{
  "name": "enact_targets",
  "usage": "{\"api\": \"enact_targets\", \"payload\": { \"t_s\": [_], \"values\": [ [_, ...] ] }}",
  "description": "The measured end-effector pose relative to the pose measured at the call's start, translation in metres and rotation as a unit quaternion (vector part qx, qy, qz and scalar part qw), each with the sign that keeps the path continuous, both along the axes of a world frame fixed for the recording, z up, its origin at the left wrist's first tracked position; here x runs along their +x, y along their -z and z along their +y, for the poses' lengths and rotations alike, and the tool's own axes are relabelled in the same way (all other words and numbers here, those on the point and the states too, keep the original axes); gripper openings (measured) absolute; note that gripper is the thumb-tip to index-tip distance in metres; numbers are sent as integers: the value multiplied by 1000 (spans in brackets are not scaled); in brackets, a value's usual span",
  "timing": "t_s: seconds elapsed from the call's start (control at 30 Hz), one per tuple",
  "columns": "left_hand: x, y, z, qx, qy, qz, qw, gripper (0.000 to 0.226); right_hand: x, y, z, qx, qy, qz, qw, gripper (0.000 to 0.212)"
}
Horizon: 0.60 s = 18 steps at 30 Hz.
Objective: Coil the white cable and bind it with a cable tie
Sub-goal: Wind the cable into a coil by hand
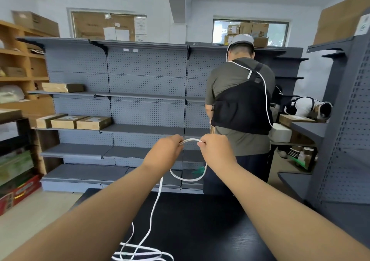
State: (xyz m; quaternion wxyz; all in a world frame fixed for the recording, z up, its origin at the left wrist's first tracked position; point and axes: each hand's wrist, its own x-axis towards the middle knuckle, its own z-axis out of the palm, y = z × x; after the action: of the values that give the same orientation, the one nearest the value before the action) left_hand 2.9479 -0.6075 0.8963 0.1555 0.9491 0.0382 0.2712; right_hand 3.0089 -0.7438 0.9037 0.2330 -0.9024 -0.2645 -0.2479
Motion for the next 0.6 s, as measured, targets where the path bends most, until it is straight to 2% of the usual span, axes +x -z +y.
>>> {"api": "enact_targets", "payload": {
  "t_s": [0.2, 0.3, 0.4, 0.5, 0.6],
  "values": [
    [-4, 19, 1, -203, -13, -28, 979, 15, 6, 6, -19, 125, 18, 61, 990, 25],
    [-4, 21, -2, -251, -23, -49, 966, 9, 6, 13, -23, 120, 21, 92, 988, 25],
    [-5, 16, -5, -194, -54, -65, 977, 12, 4, 19, -18, 51, 16, 91, 994, 21],
    [-6, 10, -5, -76, -58, -57, 994, 17, -2, 19, -14, 16, -20, 54, 998, 19],
    [-5, 7, -2, 61, -61, -39, 996, 19, -8, 18, -5, -65, -50, -26, 996, 20]
  ]
}}
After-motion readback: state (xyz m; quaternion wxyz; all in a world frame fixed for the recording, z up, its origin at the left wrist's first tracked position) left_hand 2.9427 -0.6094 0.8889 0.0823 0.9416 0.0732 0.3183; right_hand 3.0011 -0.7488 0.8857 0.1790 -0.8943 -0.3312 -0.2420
